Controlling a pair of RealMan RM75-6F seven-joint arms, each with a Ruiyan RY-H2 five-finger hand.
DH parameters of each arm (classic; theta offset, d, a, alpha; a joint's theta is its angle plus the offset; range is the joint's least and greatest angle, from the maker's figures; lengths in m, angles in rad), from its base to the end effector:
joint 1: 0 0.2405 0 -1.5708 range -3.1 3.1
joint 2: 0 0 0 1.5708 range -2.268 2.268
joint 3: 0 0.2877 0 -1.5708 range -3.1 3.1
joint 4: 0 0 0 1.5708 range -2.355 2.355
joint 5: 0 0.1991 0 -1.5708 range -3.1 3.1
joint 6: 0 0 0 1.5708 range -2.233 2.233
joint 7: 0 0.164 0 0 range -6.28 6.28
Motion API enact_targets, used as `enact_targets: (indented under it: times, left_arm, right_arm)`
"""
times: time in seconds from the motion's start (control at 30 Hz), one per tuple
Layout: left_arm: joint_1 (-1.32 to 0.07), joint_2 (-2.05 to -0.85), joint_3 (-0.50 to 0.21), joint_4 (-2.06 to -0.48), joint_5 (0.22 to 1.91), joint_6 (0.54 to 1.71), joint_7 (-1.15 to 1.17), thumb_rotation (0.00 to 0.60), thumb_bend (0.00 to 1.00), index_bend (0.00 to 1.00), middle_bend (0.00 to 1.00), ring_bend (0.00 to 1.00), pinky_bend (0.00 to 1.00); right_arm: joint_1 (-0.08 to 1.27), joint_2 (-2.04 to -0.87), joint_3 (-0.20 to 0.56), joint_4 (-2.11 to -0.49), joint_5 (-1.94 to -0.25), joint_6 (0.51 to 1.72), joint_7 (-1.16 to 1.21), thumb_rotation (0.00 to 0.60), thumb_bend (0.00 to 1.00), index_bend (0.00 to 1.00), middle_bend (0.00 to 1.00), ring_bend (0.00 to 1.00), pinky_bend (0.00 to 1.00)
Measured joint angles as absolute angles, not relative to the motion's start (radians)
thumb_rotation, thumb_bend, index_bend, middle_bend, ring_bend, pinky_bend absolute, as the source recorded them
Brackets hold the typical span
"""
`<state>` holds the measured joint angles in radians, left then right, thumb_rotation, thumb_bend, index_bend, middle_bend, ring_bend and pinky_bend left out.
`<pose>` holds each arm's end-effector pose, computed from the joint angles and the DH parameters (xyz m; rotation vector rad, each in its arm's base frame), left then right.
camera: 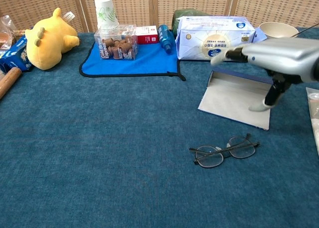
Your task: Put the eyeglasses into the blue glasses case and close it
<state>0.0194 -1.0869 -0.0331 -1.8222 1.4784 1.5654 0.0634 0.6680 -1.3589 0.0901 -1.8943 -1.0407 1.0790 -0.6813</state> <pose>-0.3161 0.1636 0.1881 -1.2386 -1.0156 -0.9345 -0.1588 -0.3162 0.0301 1.9598 -0.8426 0.7852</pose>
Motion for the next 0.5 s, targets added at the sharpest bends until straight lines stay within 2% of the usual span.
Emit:
enact_targets:
  times: [0.23,0.5]
  left_arm:
    - [0.010,-1.078,-0.041,-1.832,1.478,1.560,0.061,0.600,0.30,0.23,0.16,0.01,0.00]
    - [-0.001,-1.081,-0.044,-1.835,1.476,1.545,0.064,0.600,0.30,0.23,0.16,0.01,0.00]
  right_arm:
    - [0.666,-1.360,0.036,-1.952,-1.047,1.077,-0.744,0.600,0.28,0.29,0.15,0.04,0.12]
    - [0.673,-1.376,0.005,-2.014,-1.001,1.118,-0.865,0.600,0.28,0.30,0.15,0.06,0.13]
